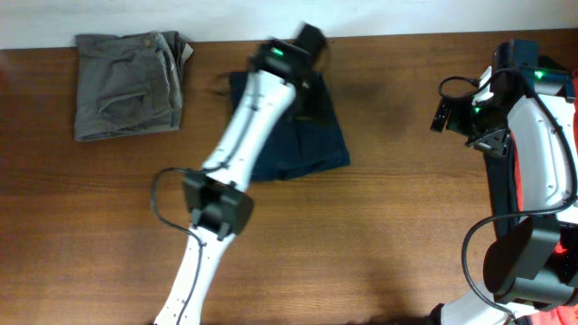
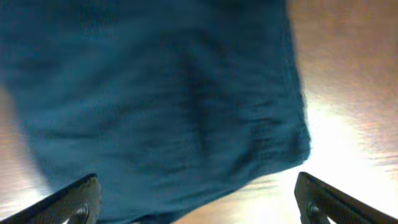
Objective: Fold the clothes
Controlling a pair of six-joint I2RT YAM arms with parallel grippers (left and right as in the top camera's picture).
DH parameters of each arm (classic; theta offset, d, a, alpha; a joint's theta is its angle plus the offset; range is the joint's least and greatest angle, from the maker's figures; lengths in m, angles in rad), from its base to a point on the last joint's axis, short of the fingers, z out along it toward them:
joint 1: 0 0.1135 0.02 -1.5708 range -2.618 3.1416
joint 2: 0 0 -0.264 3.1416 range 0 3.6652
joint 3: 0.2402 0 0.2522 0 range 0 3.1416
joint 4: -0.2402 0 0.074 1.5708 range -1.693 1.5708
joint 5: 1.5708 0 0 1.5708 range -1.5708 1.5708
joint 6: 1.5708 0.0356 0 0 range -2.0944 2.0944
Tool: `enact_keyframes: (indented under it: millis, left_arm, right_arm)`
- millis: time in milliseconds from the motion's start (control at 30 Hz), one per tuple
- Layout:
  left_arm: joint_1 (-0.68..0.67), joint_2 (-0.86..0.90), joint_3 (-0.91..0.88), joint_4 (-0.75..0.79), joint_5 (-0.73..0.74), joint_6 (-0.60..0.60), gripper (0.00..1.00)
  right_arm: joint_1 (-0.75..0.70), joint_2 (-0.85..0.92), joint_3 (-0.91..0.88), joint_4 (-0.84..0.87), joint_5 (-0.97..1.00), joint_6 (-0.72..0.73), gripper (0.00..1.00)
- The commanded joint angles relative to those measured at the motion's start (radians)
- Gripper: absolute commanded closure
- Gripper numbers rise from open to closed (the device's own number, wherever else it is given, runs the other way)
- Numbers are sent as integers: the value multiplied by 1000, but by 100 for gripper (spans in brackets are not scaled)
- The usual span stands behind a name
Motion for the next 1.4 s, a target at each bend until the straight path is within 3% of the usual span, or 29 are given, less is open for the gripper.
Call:
enact_keyframes:
  millis: [0, 433, 900, 1133, 1367]
  left_arm:
    - [102, -92, 52, -44, 25, 138, 1]
    - [345, -85, -136, -10, 435, 426, 1]
    - [362, -85, -518, 229, 463, 486, 1]
    - [362, -85, -612, 319, 465, 500, 1]
    - [361, -85, -705, 413, 563, 499, 1]
  right_arm:
    - [-3, -5, 6, -1, 13, -7, 1]
    - [-3, -5, 6, -1, 13, -7, 1]
    - [-3, -5, 6, -1, 13, -7, 1]
    - [-3, -5, 6, -1, 13, -7, 1]
    - [-3, -5, 6, -1, 13, -7, 1]
